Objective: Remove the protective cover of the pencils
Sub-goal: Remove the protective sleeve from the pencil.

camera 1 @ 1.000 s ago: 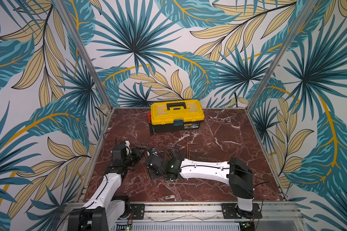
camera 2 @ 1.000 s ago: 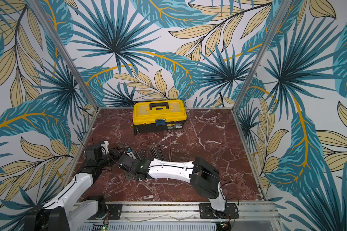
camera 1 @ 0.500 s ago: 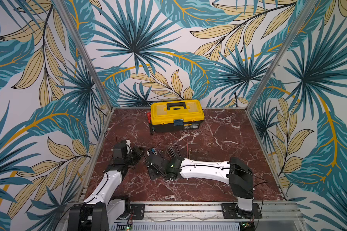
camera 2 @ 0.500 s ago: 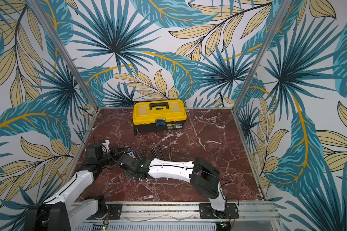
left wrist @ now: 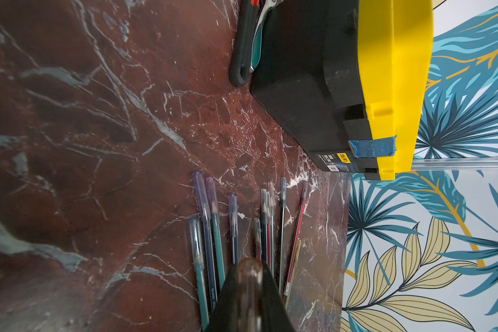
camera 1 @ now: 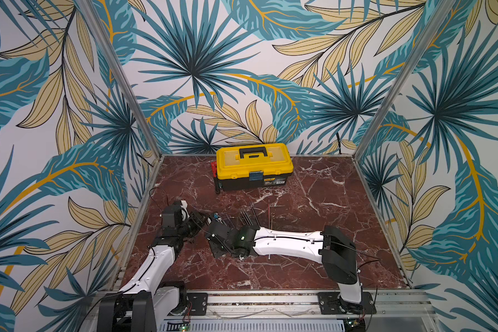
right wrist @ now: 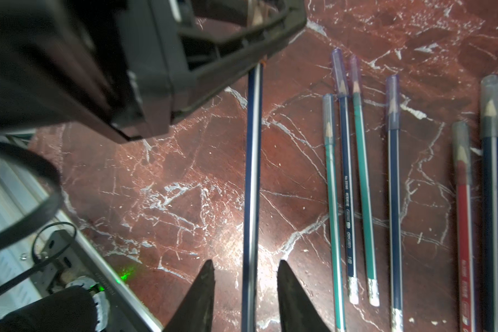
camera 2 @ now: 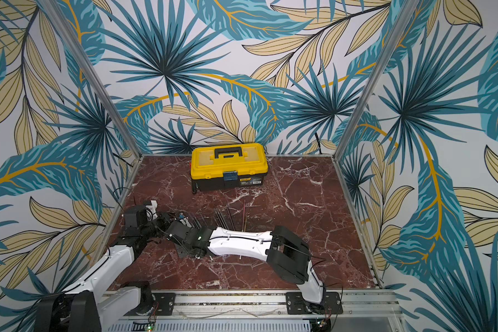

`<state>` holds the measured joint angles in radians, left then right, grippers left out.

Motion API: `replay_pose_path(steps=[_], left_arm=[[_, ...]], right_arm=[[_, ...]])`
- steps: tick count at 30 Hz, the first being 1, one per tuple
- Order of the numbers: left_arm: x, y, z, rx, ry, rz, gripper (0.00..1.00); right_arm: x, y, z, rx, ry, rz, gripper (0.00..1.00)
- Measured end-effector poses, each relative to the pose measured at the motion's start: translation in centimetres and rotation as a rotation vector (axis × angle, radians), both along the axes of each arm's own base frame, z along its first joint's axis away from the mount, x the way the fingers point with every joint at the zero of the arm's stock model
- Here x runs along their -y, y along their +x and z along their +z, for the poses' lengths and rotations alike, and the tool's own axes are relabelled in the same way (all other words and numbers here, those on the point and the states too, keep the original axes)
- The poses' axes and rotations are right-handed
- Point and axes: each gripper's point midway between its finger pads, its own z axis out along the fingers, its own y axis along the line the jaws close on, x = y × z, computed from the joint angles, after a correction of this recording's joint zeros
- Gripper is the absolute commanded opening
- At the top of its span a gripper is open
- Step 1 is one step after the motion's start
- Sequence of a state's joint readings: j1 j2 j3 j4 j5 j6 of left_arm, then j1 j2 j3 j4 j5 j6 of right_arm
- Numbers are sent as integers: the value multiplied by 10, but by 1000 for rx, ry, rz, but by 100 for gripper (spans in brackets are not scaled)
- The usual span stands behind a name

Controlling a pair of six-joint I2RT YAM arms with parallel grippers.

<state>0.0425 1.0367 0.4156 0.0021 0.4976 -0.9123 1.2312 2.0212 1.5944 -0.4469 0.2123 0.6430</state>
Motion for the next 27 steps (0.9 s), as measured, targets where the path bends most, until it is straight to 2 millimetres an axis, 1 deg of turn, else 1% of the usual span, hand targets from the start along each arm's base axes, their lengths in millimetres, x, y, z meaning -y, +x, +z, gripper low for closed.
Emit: replay_pose_path(steps=[3, 5, 8, 12, 17, 27], left_arm=[[0, 2, 3, 9, 5, -1, 2], [-1, 3, 5, 15, 9, -1, 2], [-2, 4, 6, 17, 18, 1, 2], [-4, 4, 6, 14, 45, 2, 1], [-10, 4, 3, 7, 90, 12, 0], [-9, -2, -4, -27, 106, 0, 0]], right_arm=[[0, 1, -6, -5, -11, 0, 15], [-1, 1, -6, -2, -12, 3, 9], [-1, 2, -6, 0, -9, 1, 3], [-3, 2, -8, -1, 6, 7, 0], [-5, 1, -12, -5, 37, 15, 0], [-2, -6, -17, -13, 106, 31, 0]])
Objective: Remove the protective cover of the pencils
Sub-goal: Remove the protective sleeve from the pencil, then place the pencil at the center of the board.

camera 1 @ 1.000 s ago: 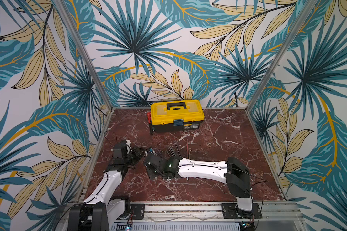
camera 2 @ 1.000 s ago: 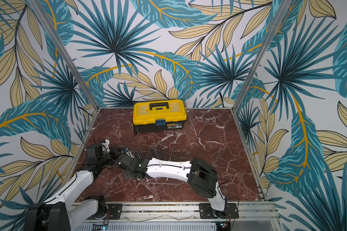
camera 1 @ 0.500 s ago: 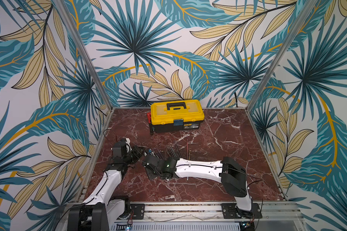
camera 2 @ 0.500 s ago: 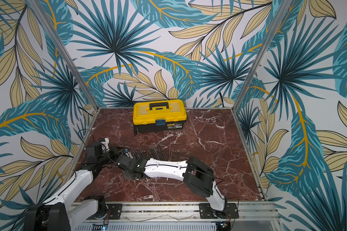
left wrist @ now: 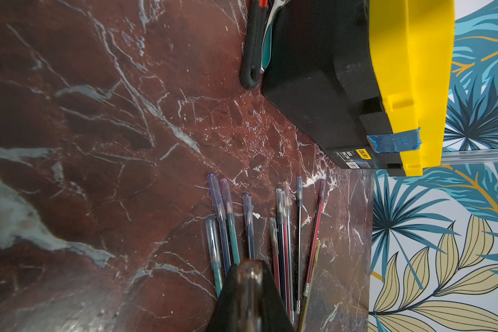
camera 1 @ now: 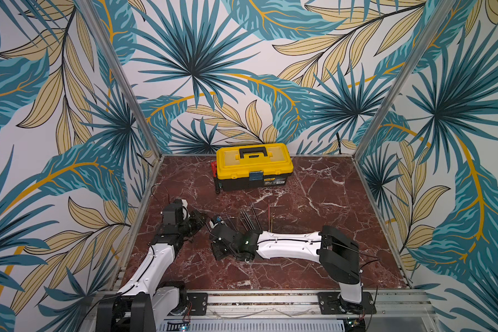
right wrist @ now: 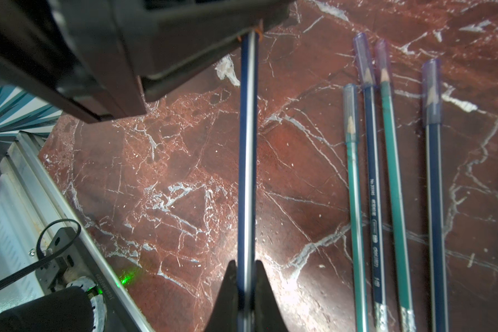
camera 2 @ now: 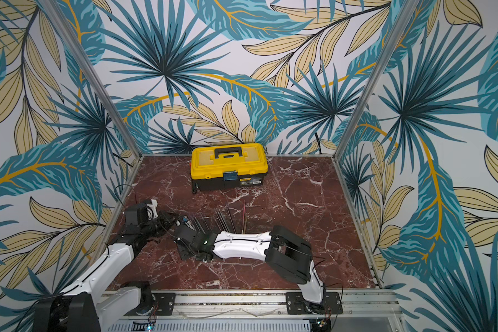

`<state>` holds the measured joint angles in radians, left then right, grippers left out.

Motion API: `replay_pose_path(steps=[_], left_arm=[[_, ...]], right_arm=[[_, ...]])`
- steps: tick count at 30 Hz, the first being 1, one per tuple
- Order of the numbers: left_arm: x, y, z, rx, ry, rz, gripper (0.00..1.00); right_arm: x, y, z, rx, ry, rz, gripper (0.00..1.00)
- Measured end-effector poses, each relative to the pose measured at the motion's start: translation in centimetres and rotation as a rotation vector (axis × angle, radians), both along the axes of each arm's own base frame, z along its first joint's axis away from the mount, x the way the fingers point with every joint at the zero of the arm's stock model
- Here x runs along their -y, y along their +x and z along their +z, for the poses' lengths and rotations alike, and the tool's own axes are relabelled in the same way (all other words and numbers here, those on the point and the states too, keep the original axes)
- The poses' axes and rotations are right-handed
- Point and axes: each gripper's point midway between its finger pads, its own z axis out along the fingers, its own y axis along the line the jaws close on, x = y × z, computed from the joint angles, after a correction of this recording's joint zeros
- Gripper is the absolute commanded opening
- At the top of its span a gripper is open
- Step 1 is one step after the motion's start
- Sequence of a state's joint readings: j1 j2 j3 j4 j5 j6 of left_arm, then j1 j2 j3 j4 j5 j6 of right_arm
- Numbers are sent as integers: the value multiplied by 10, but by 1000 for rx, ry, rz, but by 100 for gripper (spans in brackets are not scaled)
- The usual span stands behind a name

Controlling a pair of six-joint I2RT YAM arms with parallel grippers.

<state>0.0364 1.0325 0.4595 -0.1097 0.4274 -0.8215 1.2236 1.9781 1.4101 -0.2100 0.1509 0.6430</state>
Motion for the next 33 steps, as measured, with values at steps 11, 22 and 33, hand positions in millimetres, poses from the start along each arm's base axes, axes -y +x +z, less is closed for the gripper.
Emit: replay_pose_path(steps=[11, 22, 33], left_arm=[[-10, -1, -16, -77, -10, 31, 0], [-44, 14, -9, -39, 69, 155, 0], [-64, 37, 4, -53, 126, 238, 0]], right_arm=[[4, -17, -10, -25, 20, 7, 0], [2, -41, -9, -54, 16, 38, 0], [-7, -24, 1, -35, 0, -39, 0]])
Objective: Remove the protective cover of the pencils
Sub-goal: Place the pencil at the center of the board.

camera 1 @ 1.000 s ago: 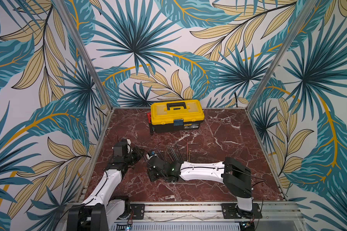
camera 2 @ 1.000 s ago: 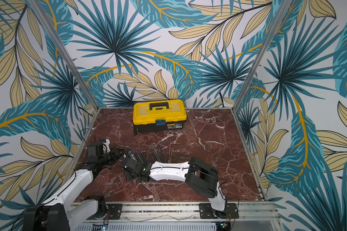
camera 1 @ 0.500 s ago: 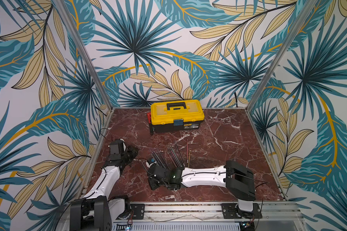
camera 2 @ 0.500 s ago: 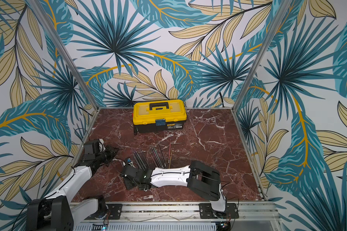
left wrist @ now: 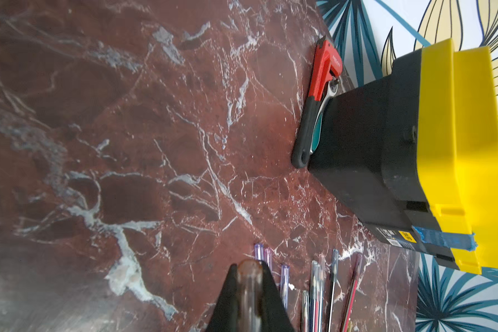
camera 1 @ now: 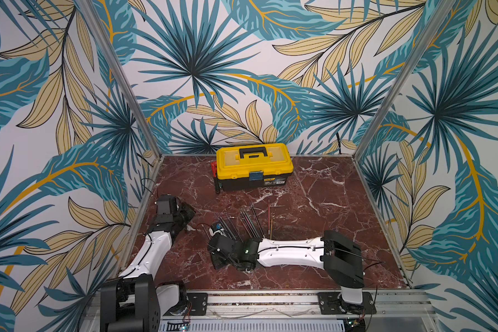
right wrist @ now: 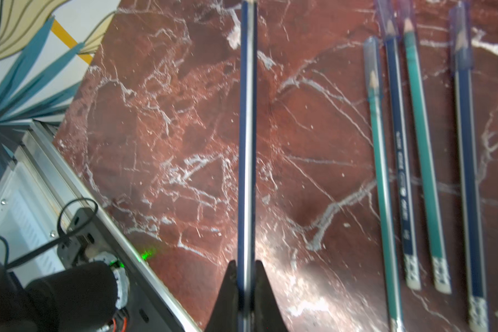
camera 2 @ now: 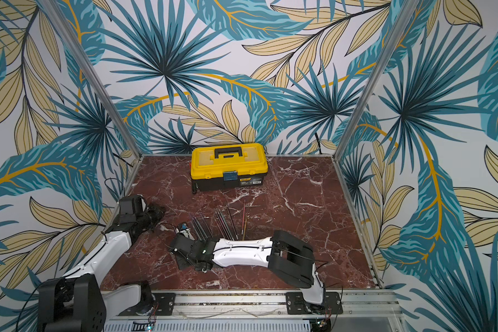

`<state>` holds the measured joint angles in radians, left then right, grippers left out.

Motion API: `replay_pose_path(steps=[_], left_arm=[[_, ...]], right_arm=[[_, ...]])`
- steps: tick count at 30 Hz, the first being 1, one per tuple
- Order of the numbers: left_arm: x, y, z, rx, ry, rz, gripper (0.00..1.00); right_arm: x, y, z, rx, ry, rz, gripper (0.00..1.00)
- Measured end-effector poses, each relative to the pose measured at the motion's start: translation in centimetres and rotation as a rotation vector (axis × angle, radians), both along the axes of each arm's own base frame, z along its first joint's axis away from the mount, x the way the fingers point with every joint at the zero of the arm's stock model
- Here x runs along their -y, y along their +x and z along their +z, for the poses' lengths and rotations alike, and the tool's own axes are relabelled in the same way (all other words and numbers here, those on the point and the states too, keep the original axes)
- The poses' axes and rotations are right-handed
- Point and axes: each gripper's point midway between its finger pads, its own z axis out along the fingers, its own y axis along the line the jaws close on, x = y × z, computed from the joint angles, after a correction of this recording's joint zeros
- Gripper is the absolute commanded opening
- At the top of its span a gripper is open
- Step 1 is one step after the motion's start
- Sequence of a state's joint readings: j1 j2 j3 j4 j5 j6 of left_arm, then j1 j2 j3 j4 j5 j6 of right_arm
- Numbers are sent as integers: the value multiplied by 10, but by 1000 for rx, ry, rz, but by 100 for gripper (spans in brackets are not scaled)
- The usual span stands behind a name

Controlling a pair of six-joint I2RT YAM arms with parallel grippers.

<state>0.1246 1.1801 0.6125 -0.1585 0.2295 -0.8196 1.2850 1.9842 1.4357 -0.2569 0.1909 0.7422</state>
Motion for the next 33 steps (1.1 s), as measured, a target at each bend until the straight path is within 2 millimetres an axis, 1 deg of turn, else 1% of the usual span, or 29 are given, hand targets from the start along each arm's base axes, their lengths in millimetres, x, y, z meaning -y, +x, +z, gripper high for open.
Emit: replay_pose_path(steps=[2, 4, 8, 10, 13, 16, 21, 24, 29, 33], left_arm=[[0, 3, -3, -12, 5, 0, 0], [1, 3, -9, -33, 6, -6, 0], [4, 2, -16, -57, 19, -21, 2], [4, 2, -16, -57, 27, -21, 2], [5, 2, -17, -60, 34, -29, 2], [6, 4, -18, -65, 38, -38, 2], [8, 4, -24, -85, 41, -46, 1], [7, 4, -25, -89, 44, -45, 1], [7, 6, -26, -97, 44, -47, 1], [8, 7, -30, -110, 42, -48, 1]], right_arm=[[-5, 7, -5, -9, -4, -18, 0], [-8, 17, -15, -21, -18, -44, 0], [-2, 32, -40, -55, -61, -99, 0], [3, 36, -51, -73, -82, -125, 0], [4, 38, -61, -92, -98, -147, 0], [0, 37, -65, -112, -98, -151, 0], [-3, 35, -66, -135, -85, -152, 1], [-4, 34, -66, -142, -78, -159, 6], [-3, 36, -67, -139, -70, -174, 9], [-4, 37, -68, -138, -59, -181, 13]])
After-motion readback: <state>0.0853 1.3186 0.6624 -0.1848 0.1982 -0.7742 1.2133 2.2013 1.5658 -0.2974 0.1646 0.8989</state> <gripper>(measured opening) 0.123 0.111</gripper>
